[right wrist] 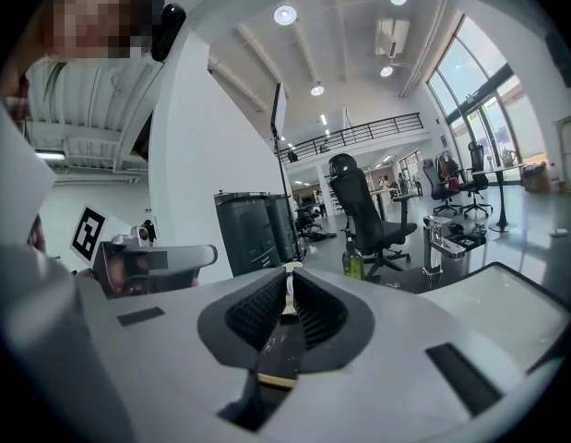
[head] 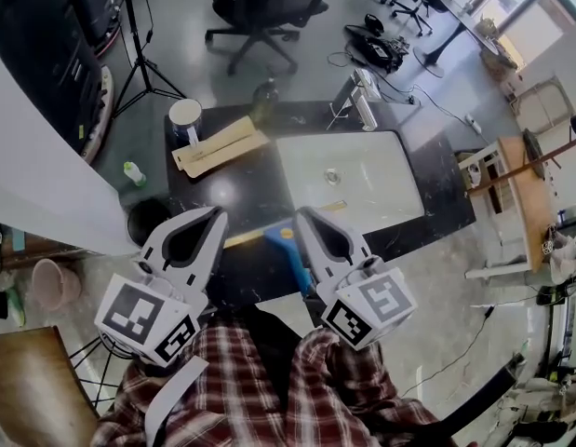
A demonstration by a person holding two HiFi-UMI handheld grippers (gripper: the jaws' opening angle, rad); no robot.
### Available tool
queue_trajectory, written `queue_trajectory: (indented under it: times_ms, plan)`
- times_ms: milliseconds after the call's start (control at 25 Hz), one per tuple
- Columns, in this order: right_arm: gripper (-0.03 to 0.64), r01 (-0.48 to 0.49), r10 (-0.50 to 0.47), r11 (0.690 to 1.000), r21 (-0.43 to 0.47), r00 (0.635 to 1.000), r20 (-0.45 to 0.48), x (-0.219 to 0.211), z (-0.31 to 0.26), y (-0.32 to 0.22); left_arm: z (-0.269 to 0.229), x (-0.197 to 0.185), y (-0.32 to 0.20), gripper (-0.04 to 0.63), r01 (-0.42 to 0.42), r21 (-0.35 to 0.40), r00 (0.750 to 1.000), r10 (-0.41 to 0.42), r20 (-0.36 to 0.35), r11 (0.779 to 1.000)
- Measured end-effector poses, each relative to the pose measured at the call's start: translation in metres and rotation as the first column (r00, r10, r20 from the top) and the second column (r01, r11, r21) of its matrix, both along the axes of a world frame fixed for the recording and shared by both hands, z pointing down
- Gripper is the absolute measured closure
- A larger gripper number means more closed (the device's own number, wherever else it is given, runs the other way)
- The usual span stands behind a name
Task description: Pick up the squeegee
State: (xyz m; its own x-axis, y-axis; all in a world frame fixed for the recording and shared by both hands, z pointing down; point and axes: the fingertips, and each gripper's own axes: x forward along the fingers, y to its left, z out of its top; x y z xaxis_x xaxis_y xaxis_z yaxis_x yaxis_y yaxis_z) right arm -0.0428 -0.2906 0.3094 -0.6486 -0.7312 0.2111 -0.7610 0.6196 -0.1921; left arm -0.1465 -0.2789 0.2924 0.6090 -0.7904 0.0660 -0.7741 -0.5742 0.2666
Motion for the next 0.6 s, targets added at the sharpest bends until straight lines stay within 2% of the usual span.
queue_trajectory:
  times_ms: [80,360,600]
  plan:
    - [0.583,0.01,-0.01,1.0,-0.005,1.0,0.005,0.002,-0.002,-0.001,-0.002,0.005,0.0,0.586,-0.007,0.004,1.0,0.007,0.002,1.0]
    - [0.434,0.051,-0.053,0.998,-0.032,0.998,-0.035,0.003,0.002,-0.004,0.0,0.017,-0.001,0.586,-0.021,0.0,1.0,0.021,0.002,1.0]
    - [0.43,0.066,-0.082,0.989,-0.135,0.991,-0.11,0.015,0.025,-0.002,0.011,0.023,-0.005,0.586,-0.028,-0.02,0.999,0.028,-0.018,0.999]
